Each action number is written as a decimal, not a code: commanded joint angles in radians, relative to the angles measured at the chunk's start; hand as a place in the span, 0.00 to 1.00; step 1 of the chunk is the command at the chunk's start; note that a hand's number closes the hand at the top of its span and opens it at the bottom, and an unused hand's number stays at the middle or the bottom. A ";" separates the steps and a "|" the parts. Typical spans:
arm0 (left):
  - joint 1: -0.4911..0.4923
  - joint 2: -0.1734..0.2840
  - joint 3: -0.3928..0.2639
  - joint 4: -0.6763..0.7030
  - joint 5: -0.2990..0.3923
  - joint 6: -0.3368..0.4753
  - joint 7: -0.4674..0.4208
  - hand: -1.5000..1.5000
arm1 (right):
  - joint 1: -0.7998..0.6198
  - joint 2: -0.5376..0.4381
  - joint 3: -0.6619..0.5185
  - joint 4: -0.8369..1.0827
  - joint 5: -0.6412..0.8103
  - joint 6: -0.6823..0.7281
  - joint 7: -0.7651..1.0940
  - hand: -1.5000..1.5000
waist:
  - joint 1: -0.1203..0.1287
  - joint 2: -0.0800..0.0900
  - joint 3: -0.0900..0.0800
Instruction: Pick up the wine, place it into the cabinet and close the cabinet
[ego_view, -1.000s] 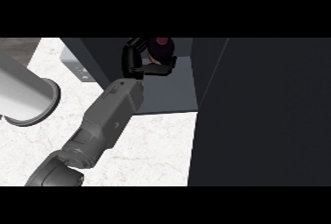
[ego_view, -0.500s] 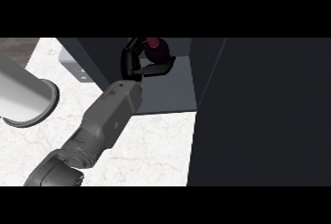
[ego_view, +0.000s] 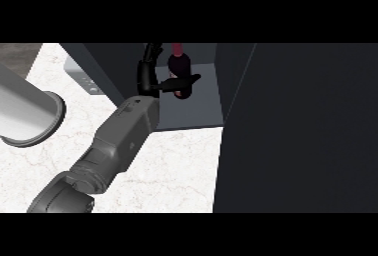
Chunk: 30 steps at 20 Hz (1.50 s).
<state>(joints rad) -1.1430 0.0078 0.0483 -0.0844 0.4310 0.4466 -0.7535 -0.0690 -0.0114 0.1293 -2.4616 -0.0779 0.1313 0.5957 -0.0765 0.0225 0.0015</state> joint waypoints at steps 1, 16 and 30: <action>0.020 0.022 -0.023 0.020 -0.034 0.018 -0.015 0.00 | -0.022 -0.004 -0.021 -0.041 -0.035 -0.011 0.030 0.00 | 0.004 0.005 -0.003; 0.052 -0.008 0.021 -0.002 -0.009 0.008 -0.081 0.00 | -0.041 0.001 0.002 -0.009 -0.048 -0.003 0.039 0.00 | -0.006 0.006 -0.003; 0.076 -0.008 0.005 -0.015 -0.030 -0.128 -0.112 0.00 | 0.031 0.002 0.008 -0.017 -0.021 0.019 -0.036 0.00 | 0.011 -0.003 -0.002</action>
<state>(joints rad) -1.0958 -0.0016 0.0444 -0.0941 0.3909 0.3262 -0.8452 -0.0831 -0.0074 0.1405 -2.4520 -0.0849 0.1348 0.5885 -0.0777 0.0276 -0.0025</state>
